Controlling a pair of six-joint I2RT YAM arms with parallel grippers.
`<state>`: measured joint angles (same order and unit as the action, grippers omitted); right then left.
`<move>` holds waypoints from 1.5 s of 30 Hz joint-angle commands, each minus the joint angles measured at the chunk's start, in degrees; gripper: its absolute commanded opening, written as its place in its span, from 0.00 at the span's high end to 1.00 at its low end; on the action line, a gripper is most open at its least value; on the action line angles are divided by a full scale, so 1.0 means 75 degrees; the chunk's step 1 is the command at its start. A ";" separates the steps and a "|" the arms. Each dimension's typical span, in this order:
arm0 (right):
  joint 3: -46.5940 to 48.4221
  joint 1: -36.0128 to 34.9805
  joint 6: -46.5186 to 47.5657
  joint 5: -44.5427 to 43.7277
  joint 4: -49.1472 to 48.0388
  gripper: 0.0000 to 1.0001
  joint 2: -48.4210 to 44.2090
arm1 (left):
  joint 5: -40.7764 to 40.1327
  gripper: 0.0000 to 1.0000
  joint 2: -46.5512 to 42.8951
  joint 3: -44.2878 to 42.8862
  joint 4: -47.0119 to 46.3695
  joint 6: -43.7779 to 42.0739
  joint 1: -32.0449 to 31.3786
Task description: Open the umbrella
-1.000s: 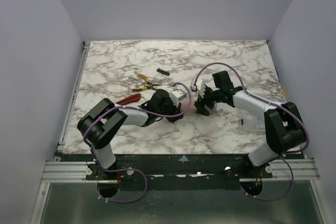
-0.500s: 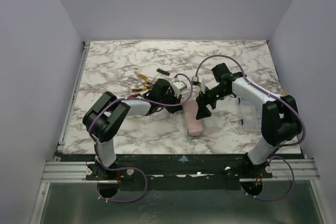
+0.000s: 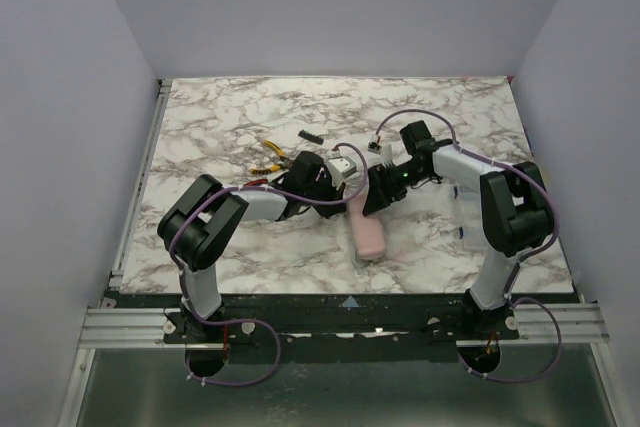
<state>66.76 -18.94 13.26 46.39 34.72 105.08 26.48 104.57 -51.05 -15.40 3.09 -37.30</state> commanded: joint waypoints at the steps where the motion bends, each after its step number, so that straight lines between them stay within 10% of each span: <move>1: -0.0290 -0.0011 -0.1166 0.0782 -0.0554 0.31 0.0236 | 0.0087 1.00 -0.0057 0.0127 -0.0408 -0.0036 -0.0085; 12: -0.0776 0.0012 -0.1708 0.0156 -0.1429 1.00 0.0191 | 0.0241 1.00 -0.0512 0.0613 -0.0560 -0.0156 -0.0227; 35: -0.0628 0.0928 -0.2428 -0.0638 -0.2701 1.00 0.0146 | 0.0360 1.00 -0.1343 0.1758 -0.0665 -0.0377 -0.1589; 38: -0.0448 0.0949 -0.1853 -0.0064 -0.2312 1.00 0.0143 | -0.0152 0.68 -0.1343 0.1170 -0.0138 -0.0667 -0.1482; 41: -0.0146 0.0949 -0.1190 0.0181 -0.1554 0.75 0.0204 | -0.0266 0.42 -0.1585 0.0971 0.0112 -0.0655 -0.1233; 45: 0.0309 0.0944 -0.0494 0.0409 -0.0441 0.37 0.0141 | -0.0052 0.34 -0.2142 0.0935 0.0347 -0.0575 -0.0748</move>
<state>65.52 -12.25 1.61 49.87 24.43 105.78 23.75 94.26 -42.54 -15.46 -1.06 -46.33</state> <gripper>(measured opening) 0.535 0.623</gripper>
